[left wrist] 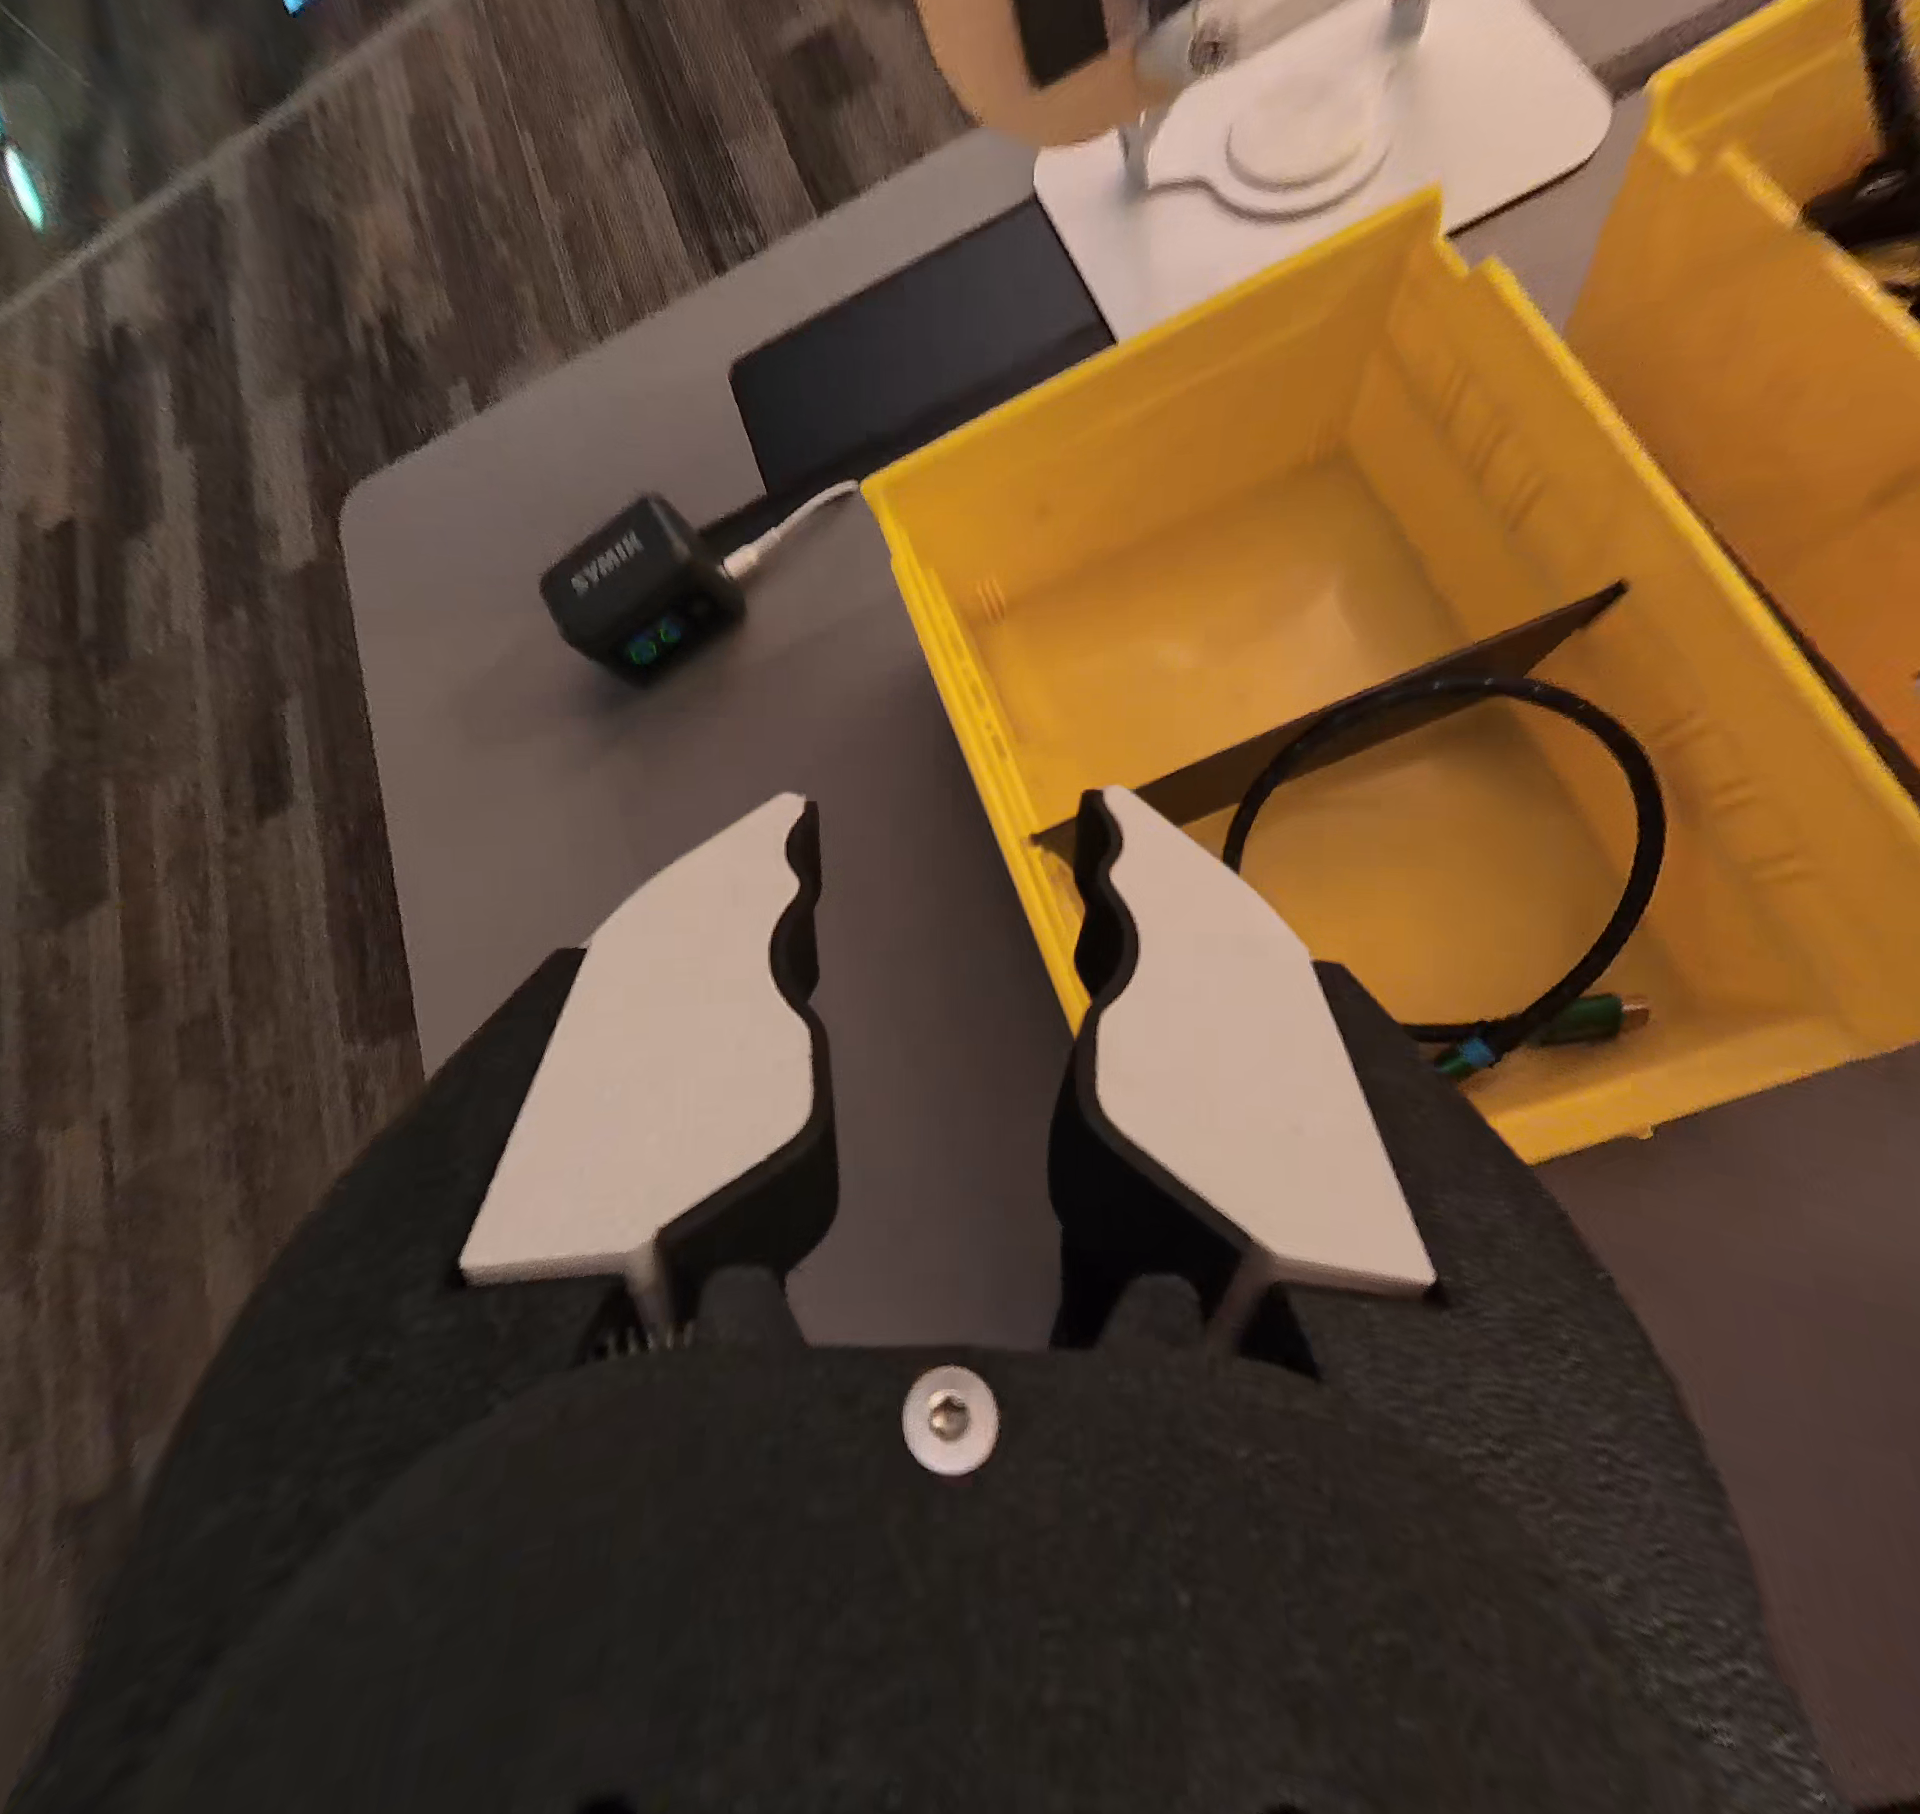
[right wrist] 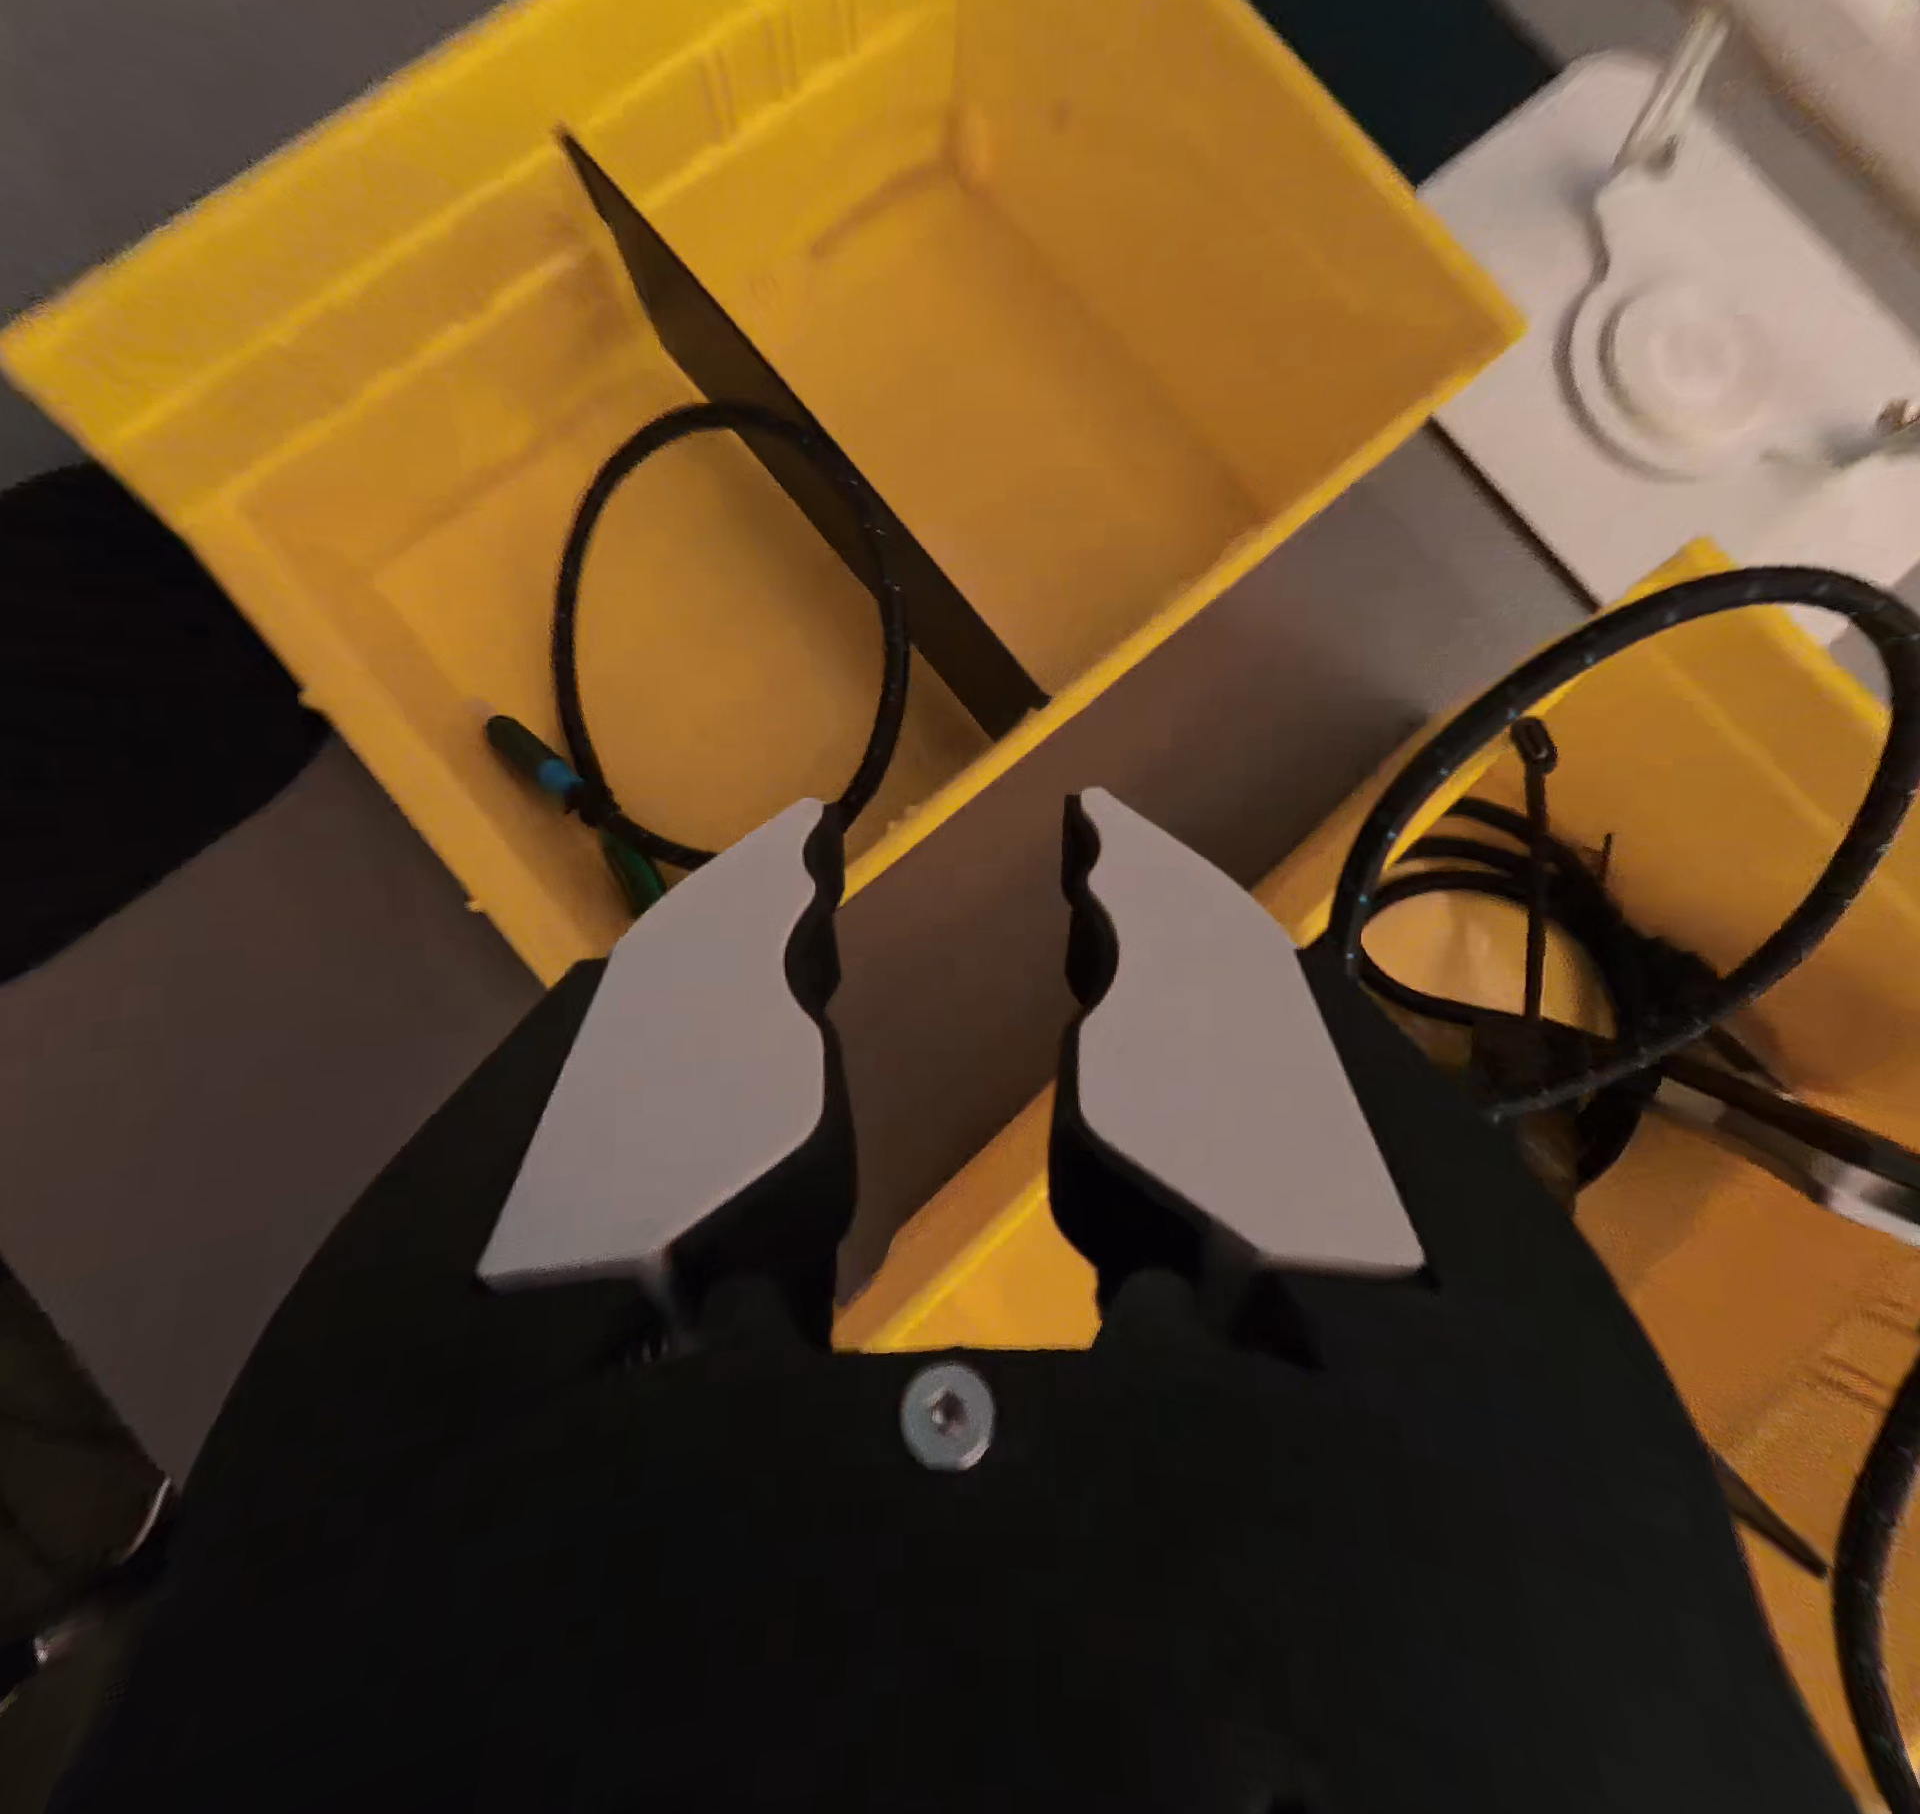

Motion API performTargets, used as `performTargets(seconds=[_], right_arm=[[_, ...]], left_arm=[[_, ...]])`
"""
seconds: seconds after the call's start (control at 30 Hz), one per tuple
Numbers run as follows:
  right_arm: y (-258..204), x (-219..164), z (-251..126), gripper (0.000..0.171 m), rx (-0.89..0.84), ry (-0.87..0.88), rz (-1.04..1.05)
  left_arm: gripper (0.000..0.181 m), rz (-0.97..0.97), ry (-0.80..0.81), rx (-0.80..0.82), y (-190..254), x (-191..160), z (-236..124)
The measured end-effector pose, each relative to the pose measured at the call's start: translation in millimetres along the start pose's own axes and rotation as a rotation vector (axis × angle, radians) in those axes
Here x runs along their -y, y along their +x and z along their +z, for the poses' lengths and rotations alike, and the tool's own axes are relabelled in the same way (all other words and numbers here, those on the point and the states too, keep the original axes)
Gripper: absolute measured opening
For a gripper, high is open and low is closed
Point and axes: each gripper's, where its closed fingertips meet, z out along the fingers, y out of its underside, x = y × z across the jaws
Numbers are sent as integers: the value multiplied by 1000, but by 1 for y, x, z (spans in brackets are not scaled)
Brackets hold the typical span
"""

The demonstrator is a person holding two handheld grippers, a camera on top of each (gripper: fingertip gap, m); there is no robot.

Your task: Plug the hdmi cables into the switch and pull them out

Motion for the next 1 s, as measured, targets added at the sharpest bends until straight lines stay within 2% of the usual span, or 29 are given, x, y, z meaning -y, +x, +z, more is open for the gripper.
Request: performTargets(seconds=[0.03,0.1,0.13,0.17,0.2,0.27,0.3,0.37,0.43,0.5,0.63,0.7,0.8,1.0], right_arm=[[5,-2,9,40,-31,-58,23],[24,-11,20,20,-156,-170,81],[26,-15,25,20,-172,-207,107],[21,-17,30,18,-132,-229,156],[16,-17,32,5,-93,-232,223],[16,-16,30,8,-79,-247,292],[18,-13,27,19,-87,-244,281],[25,2,19,23,-129,-180,263],[21,12,17,32,-101,-131,325],[13,6,24,37,-49,-176,406],[0,-18,46,31,15,-282,567],[3,-26,55,26,-18,-316,571],[6,-26,64,19,-43,-320,594],[5,-39,81,10,-97,-431,627]], left_arm=[[46,12,21,9,3,5,-2],[46,49,61,24,10,13,-6],[45,66,81,29,14,17,-8],[45,81,101,30,18,21,-9],[45,94,117,28,22,25,-10],[45,121,143,22,31,32,-11],[45,131,156,26,33,34,-12],[45,148,167,51,35,38,-12],[45,173,181,97,33,42,-12],[45,188,207,168,26,48,-13],[47,146,194,287,7,47,-15],[54,165,184,343,-1,45,-17],[54,225,175,431,-9,45,-21],[54,296,160,452,1,47,-17]])
